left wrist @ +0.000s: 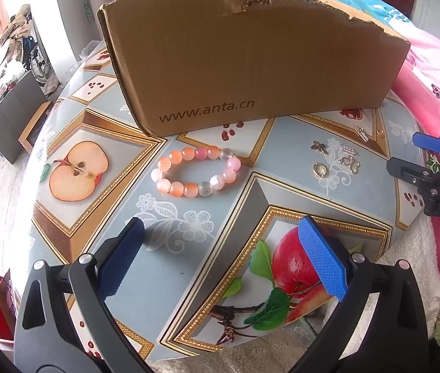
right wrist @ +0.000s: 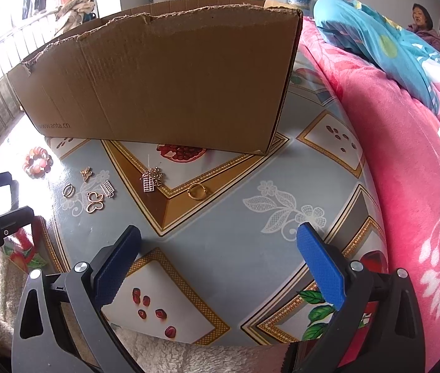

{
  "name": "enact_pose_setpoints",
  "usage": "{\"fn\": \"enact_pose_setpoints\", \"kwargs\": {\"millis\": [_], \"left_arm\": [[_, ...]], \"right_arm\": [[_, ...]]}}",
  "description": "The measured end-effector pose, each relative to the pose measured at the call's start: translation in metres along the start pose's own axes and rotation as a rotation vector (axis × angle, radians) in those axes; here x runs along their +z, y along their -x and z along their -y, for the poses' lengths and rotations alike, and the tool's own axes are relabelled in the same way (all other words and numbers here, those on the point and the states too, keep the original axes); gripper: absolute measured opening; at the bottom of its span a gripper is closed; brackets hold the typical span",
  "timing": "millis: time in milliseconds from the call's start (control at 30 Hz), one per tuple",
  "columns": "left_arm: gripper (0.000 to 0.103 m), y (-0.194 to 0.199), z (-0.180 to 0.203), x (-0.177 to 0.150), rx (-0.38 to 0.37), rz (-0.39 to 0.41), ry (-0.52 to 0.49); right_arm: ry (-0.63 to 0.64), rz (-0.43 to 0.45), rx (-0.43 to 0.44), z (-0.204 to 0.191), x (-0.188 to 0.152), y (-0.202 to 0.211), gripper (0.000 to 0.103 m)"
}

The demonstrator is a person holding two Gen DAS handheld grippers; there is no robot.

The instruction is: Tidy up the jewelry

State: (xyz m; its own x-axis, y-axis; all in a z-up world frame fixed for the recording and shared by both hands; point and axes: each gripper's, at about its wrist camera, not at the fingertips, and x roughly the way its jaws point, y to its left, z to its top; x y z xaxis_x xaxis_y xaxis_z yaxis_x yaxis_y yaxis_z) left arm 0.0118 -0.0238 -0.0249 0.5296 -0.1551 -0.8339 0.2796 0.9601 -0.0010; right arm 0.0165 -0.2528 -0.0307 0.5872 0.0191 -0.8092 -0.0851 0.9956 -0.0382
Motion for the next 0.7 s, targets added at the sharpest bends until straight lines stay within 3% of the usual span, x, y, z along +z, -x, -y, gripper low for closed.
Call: {"fn": "enact_pose_setpoints", "kwargs": {"millis": [333, 700], "left_arm": [[0.096, -0.002, 0.000, 0.003, -0.001, -0.004, -0.007], [0.096, -0.005, 0.000, 0.008, -0.010, -0.023, -0.021]], "right_arm": [[0.039, 0.088, -0.001, -0.012, -0.003, 0.026, 0.097], [0.030, 0.084, 0.022, -0.010, -0.010, 0.028, 0.093]]}}
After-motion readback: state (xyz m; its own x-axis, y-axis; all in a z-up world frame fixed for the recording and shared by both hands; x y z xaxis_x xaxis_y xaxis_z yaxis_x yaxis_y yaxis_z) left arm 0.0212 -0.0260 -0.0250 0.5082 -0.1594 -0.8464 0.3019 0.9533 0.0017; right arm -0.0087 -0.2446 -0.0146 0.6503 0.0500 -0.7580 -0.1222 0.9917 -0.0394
